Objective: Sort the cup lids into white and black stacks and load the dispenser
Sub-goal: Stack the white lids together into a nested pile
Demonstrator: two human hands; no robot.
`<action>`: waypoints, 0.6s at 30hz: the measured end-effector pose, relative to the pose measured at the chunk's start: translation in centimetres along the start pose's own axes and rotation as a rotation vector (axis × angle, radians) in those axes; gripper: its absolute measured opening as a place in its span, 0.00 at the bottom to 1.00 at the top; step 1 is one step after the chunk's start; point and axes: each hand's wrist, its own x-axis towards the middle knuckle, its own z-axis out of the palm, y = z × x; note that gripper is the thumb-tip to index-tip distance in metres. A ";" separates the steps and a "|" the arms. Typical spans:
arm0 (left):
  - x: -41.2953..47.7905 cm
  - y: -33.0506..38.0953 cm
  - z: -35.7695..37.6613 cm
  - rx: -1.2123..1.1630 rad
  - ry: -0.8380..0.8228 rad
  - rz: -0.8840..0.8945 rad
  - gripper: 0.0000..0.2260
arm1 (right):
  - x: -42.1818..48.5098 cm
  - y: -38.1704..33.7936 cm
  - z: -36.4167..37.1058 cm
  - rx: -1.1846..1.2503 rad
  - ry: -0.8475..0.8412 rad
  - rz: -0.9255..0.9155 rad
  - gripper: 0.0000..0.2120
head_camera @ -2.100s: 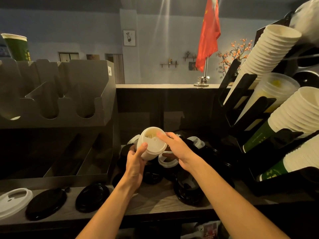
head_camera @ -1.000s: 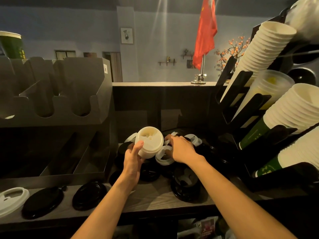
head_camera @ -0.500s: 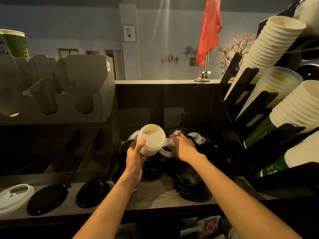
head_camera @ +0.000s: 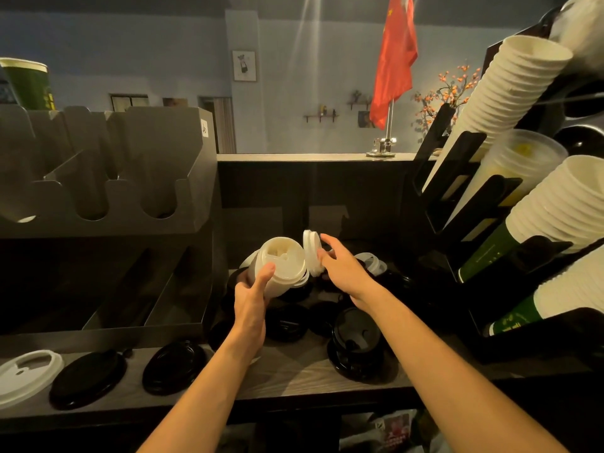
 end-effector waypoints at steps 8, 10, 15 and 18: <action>-0.2 -0.2 -0.1 0.063 -0.050 0.052 0.56 | -0.3 -0.3 0.5 0.074 -0.045 0.007 0.16; -0.2 -0.2 -0.1 0.055 -0.045 0.057 0.55 | -0.2 -0.4 0.4 0.059 -0.020 0.014 0.17; 0.0 -0.3 -0.1 0.045 -0.040 0.055 0.56 | -0.7 -0.5 0.1 0.002 -0.051 -0.032 0.19; 0.0 -0.3 0.0 0.032 -0.039 0.050 0.55 | -0.7 -0.2 0.4 -0.026 0.010 -0.027 0.25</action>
